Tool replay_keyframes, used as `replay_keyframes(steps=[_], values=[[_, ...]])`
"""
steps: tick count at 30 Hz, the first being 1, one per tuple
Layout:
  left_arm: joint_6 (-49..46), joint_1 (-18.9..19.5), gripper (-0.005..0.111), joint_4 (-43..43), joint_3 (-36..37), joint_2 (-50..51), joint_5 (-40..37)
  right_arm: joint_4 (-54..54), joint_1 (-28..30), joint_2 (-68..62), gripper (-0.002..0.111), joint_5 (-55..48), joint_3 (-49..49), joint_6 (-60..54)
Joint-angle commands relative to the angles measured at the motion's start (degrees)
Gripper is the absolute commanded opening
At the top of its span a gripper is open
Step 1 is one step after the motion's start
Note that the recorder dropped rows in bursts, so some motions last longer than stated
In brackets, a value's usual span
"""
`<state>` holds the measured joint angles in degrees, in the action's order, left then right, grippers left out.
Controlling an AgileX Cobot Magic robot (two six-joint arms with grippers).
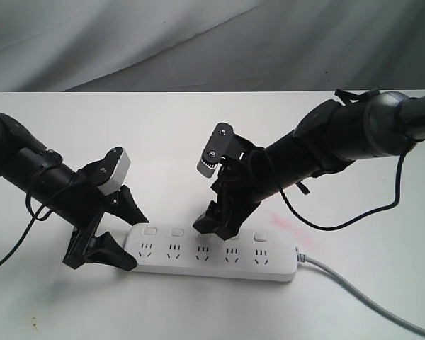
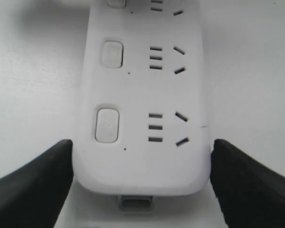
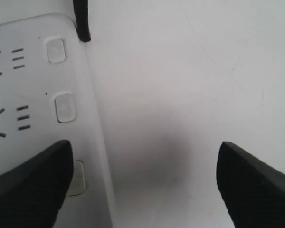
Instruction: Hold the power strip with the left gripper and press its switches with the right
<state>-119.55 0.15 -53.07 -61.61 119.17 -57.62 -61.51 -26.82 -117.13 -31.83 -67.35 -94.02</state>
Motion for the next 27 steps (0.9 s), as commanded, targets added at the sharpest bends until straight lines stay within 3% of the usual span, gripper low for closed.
replay_keyframes(steps=[1,27], values=[[-0.4,-0.1,0.047,-0.5,-0.1,0.2,0.2,1.0,-0.1,0.1,0.076,1.1,0.2,-0.4],[-0.4,-0.1,0.047,-0.5,-0.1,0.2,0.2,8.5,-0.1,-4.1,0.076,1.9,0.7,6.1]])
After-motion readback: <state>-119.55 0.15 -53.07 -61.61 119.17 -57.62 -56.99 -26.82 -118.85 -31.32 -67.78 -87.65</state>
